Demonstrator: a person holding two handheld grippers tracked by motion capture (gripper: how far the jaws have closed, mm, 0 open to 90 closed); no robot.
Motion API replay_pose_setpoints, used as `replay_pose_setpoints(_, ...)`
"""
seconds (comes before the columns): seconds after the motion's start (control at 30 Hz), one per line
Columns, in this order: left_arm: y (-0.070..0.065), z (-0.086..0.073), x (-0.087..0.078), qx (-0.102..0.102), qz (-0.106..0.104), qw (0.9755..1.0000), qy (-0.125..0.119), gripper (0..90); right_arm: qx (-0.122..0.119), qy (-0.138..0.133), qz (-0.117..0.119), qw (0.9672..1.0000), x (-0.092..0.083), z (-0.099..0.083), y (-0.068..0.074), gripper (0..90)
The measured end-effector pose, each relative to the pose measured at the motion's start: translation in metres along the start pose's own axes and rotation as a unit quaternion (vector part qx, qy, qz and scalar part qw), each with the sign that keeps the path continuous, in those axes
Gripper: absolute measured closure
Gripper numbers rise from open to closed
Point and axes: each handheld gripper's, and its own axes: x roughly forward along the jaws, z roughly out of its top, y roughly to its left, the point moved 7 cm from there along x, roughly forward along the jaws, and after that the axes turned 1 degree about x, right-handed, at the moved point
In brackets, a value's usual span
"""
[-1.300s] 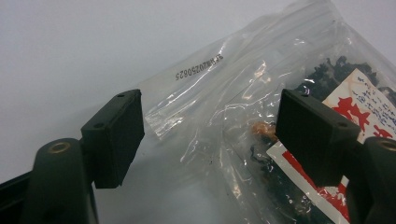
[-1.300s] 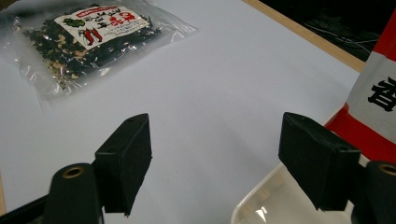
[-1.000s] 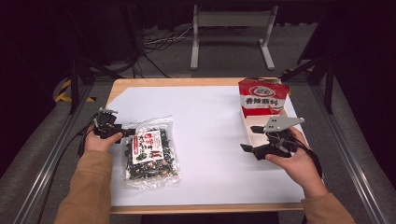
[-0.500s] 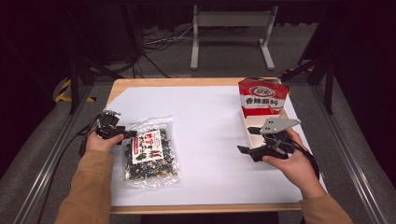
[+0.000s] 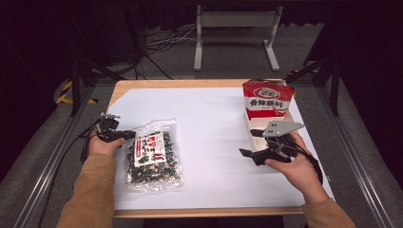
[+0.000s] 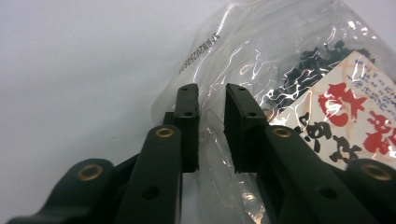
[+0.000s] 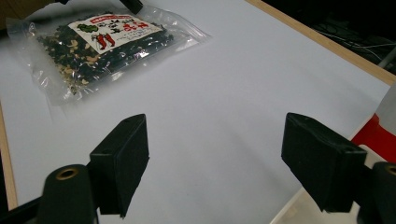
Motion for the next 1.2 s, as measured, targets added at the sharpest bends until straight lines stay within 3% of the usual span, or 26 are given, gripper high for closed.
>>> replay_pose_setpoints(0.17,-0.003,0.001,0.000,0.015,0.014,0.9997,0.011,81.0,0.003,0.000,0.003,1.0000,0.003,-0.002,0.000,23.5)
replay_pose_setpoints(0.33,-0.001,0.002,0.000,-0.001,0.004,1.0000,0.007,84.5,0.002,-0.001,0.006,1.0000,0.005,-0.002,0.003,23.5)
replay_pose_setpoints(0.57,-0.005,0.006,-0.007,0.004,0.011,0.9999,0.000,87.2,0.002,-0.001,0.007,1.0000,0.007,-0.001,0.004,24.1)
replay_pose_setpoints(0.83,-0.016,0.017,-0.029,0.019,0.006,0.9990,-0.040,88.1,0.008,-0.008,0.010,0.9999,0.009,0.002,0.006,27.7)
replay_pose_setpoints(1.03,-0.029,0.027,-0.050,0.031,-0.003,0.9958,-0.086,88.5,0.004,-0.011,0.017,0.9998,0.013,0.007,0.012,28.4)
replay_pose_setpoints(1.2,-0.038,0.032,-0.062,0.045,-0.009,0.9938,-0.101,88.9,0.002,-0.011,0.017,0.9998,0.014,0.009,0.013,28.4)
